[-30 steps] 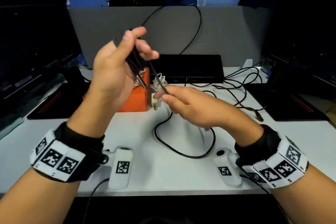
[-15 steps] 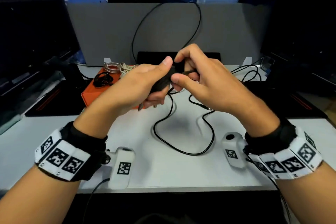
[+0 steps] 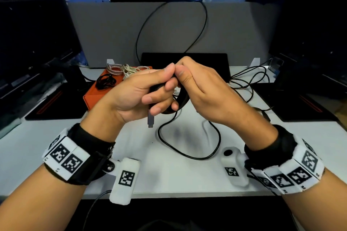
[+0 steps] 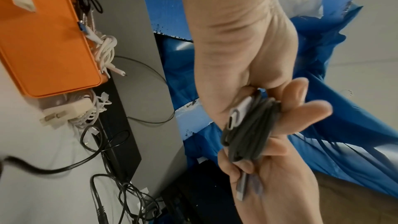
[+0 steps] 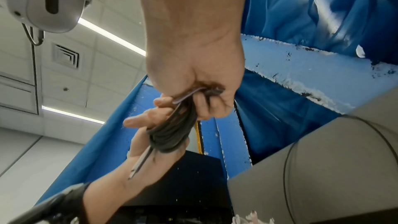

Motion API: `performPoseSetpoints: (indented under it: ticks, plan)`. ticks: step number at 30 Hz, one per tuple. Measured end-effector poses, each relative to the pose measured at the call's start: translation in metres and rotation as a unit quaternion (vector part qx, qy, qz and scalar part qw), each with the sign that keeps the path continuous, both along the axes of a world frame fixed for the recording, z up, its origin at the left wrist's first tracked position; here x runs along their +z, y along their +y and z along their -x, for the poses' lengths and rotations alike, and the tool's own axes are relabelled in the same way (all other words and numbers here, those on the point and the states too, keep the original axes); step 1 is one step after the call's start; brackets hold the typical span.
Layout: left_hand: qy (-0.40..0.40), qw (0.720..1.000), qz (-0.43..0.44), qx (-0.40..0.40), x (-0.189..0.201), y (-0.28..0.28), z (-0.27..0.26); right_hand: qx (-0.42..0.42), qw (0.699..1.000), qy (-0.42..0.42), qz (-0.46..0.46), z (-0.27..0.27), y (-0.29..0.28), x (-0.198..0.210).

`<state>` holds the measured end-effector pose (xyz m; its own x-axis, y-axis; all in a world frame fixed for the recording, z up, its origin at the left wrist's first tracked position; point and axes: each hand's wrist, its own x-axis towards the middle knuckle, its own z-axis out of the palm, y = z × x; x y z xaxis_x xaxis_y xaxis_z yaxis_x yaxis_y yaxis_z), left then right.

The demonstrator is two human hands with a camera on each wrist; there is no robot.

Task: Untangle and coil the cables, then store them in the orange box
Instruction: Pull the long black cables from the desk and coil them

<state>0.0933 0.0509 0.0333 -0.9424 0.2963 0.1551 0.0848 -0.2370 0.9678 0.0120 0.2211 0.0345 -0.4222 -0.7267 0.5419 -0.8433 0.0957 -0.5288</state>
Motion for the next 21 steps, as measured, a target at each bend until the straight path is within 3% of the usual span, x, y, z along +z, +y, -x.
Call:
performPoseSetpoints:
  ticks: [6,10,13,18,21]
  plan:
    - [-0.001,0.976,0.044,0.212,0.01,0.018,0.0,-0.094,0.994,-0.015,0.054,-0.003,-0.007,-0.005]
    - [0.033,0.962,0.037,0.268,0.007,0.031,0.002,-0.126,0.988,-0.013,0.089,-0.002,-0.009,-0.006]
    - [0.055,0.961,0.011,0.271,0.005,0.029,0.004,-0.084,0.984,-0.095,0.126,-0.008,-0.008,-0.002]
    - [0.124,0.938,0.094,0.311,0.005,0.019,0.005,0.034,0.97,-0.236,0.039,-0.005,0.002,0.011]
    - [0.12,0.93,0.149,0.313,0.004,0.018,0.005,0.051,0.963,-0.258,0.051,-0.003,0.004,0.012]
